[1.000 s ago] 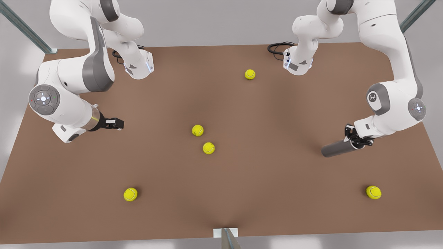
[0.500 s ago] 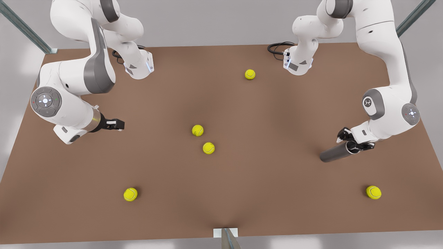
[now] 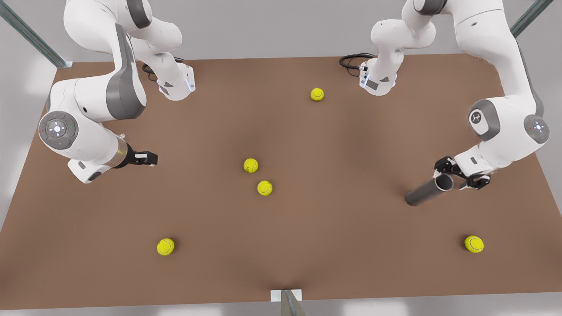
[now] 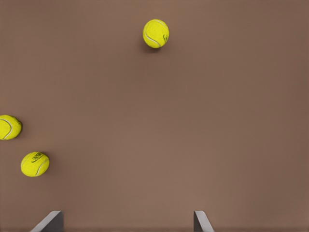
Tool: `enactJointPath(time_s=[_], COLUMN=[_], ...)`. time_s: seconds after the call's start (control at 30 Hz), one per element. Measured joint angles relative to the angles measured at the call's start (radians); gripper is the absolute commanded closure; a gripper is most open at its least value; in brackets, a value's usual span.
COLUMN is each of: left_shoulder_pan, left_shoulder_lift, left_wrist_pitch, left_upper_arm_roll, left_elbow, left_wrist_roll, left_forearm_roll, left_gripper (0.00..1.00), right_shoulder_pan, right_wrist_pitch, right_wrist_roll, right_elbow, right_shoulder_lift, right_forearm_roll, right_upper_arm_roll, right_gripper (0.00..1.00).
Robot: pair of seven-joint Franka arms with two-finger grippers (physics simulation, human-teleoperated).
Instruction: Put the tennis tube upright
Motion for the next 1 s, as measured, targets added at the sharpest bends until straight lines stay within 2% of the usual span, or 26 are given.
enactJointPath(time_s=[0.13,0.2,0.27,0.4,1.0], left_shoulder_pan=[0.02,0.021,0.015,0.012,0.0], left_shoulder_lift=[0.03,-0.01,-0.057,-0.127,-0.068], left_wrist_pitch=[-0.183,-0.273,-0.341,-0.417,-0.49], left_upper_arm_roll=[-0.043,-0.074,-0.089,-0.094,-0.094], left_elbow=[0.274,0.326,0.325,0.226,0.225], left_wrist_roll=[-0.12,-0.186,-0.245,-0.342,-0.59], left_forearm_roll=[0.015,0.051,0.091,0.15,0.186], left_gripper=[0.0,0.0,0.0,0.0,0.0], right_shoulder_pan=[-0.005,-0.01,-0.013,-0.015,-0.015], right_wrist_pitch=[0.003,0.012,0.02,0.029,0.037], right_wrist_roll=[-0.001,0.0,0.0,-0.001,-0.001], right_elbow=[0.019,0.044,0.051,0.051,0.05], right_shoulder_lift=[0.036,0.041,0.043,0.043,0.042], right_forearm_roll=[0.003,0.002,0.0,-0.002,-0.003], right_upper_arm_roll=[-0.002,-0.005,-0.008,-0.009,-0.009], right_gripper=[0.0,0.0,0.0,0.0,0.0])
